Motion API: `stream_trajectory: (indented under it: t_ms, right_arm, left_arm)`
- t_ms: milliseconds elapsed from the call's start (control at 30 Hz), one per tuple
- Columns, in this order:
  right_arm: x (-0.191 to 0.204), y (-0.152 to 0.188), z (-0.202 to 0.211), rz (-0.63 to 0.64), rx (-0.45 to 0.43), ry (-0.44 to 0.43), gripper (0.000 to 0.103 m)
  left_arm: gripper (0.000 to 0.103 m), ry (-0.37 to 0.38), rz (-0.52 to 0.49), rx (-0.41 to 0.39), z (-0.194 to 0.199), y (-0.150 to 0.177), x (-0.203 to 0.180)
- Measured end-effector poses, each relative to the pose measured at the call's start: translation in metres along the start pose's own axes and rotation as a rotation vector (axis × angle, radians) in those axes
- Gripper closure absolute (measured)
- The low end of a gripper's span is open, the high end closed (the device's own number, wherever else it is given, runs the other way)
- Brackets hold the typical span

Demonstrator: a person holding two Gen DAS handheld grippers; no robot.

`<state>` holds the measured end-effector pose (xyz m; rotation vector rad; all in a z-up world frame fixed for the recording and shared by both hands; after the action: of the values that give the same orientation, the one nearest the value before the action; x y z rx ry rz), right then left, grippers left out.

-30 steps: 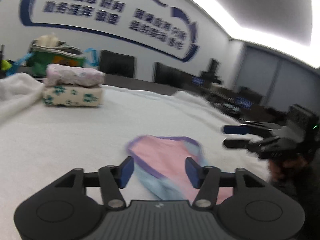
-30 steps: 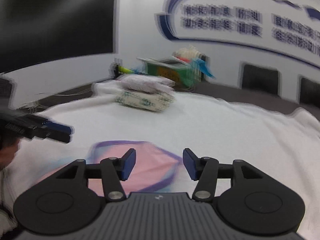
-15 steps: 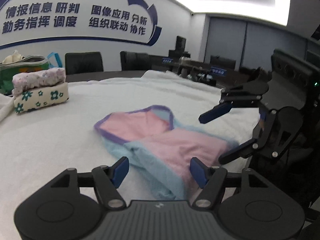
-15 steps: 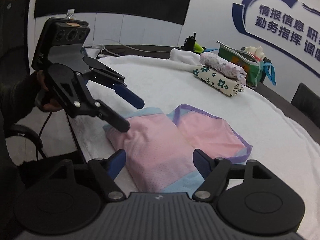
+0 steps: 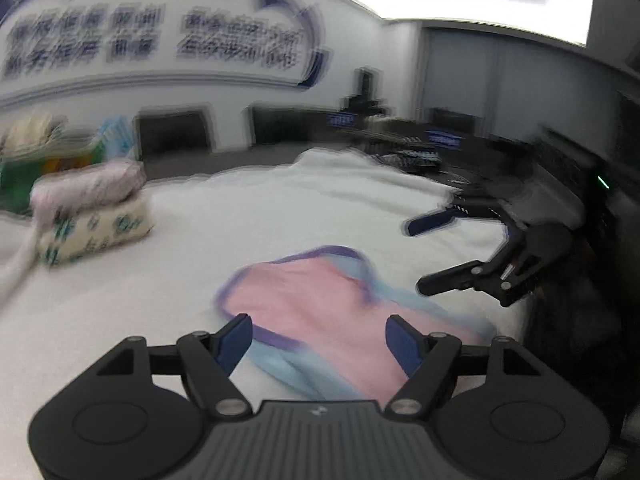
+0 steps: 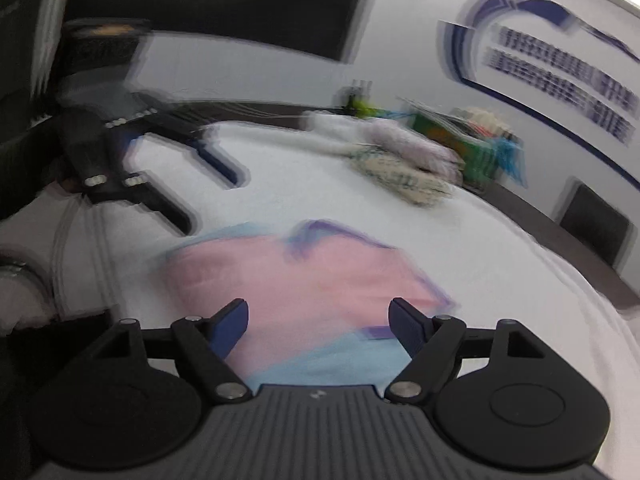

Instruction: Fold clothes

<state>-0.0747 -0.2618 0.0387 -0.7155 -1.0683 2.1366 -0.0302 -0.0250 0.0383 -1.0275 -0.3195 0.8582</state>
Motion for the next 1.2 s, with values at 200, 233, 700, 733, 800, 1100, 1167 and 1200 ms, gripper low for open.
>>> stream_trajectory:
  t_ms: [200,233,700,733,800,1100,1167,1200]
  right_arm:
    - [-0.077,-0.005,-0.07,-0.399,0.094,0.057,0.053]
    - [-0.082,-0.002,-0.079,-0.421,0.119,0.036,0.068]
    - [-0.034,0.02,0.026,-0.113,-0.17,-0.141,0.101]
    - [-0.027,0.027,0.033,-0.076,-0.145,-0.137,0.101]
    - [-0.016,0.042,0.043,-0.015,-0.062,-0.109,0.098]
    - [-0.042,0.03,0.057,-0.28,-0.177,-0.051,0.035]
    - [-0.037,0.029,0.043,-0.363,-0.129,-0.024,0.035]
    - [-0.034,0.03,0.036,-0.405,-0.101,-0.011,0.035]
  left_arm:
    - [0.043,-0.183,0.224,0.15,-0.091,-0.036,0.047]
    - [0.056,-0.198,0.239,0.171,-0.102,-0.036,0.051]
    - [0.102,-0.089,0.17,-0.12,0.033,0.039,-0.007]
    - [0.099,-0.088,0.169,-0.106,0.042,0.055,-0.014]
    - [0.093,-0.069,0.212,-0.088,0.054,0.077,-0.016]
    - [0.034,0.014,0.374,-0.162,0.06,0.065,-0.001]
    - [0.034,-0.028,0.364,-0.112,0.042,0.06,-0.009]
    - [0.034,-0.049,0.358,-0.087,0.033,0.057,-0.013]
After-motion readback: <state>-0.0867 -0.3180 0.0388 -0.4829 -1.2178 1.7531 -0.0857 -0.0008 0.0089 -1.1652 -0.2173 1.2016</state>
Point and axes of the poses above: each gripper's, at about its wrist camera, not at the fingertips, and z roughly against the way its jaws point, x to its left, y to its underside, the point moved 3 cm from there along -z, roughly the way its jaws point, and after that the axes turned 1 degree about z, right-handed, at the moved point
